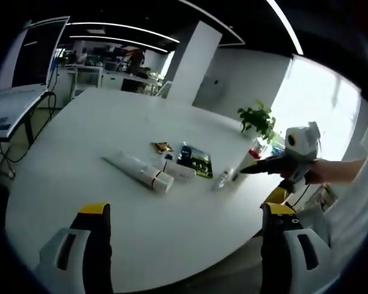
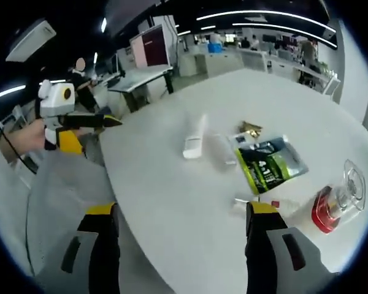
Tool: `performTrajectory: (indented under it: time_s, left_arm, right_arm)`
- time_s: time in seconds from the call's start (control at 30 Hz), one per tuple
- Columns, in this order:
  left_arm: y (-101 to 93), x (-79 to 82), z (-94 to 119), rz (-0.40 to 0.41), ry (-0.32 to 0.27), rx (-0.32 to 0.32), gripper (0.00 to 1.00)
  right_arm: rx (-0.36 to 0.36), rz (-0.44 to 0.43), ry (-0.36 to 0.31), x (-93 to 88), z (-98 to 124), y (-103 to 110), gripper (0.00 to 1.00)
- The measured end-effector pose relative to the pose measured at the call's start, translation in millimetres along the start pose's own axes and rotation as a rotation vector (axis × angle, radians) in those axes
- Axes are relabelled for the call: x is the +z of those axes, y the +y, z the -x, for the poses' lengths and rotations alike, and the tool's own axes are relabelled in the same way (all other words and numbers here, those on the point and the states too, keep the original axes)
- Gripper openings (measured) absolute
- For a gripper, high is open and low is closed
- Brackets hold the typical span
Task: Arrange the skincare products in the storage area until every visible bottle or jar stands upright without overlapping.
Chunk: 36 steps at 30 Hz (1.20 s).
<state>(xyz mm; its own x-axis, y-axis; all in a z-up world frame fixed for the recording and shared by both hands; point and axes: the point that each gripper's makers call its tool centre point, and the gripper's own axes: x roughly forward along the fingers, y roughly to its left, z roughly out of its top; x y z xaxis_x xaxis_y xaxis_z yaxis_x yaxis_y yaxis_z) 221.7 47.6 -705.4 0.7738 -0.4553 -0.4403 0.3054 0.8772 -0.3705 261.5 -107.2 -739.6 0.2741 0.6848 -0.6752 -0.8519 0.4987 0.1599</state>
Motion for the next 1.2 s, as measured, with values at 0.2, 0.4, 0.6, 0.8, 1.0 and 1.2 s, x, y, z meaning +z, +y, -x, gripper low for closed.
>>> performTrajectory:
  time_s: [0.2,0.4,0.6,0.8,1.0,1.2]
  left_arm:
    - [-0.4,2.6,3,0.01,-0.005,-0.001,0.92]
    - [-4.5,5.6,15,-0.018,-0.002,0.002,0.92]
    - [-6.9,3.8,16,-0.051,0.005,0.007,0.91]
    - [-11.7,0.1,13,-0.076,0.02,0.004,0.9]
    - [-10.5,3.8,17,-0.056,-0.011,-0.002,0.89]
    - [-7.4,5.2,19,-0.043,-0.026,0.005,0.88]
  right_arm:
    - [0.026,0.029,0.045,3.9,-16,6,0.83]
    - [0.041,0.046,0.065,15.3,-34,4,0.81]
    - [0.052,0.062,0.106,25.7,-51,6,0.8]
    - [0.047,0.09,0.158,36.6,-70,6,0.76]
    - [0.063,0.114,0.211,39.5,-94,11,0.74]
    - [0.08,0.139,0.268,37.4,-106,10,0.72]
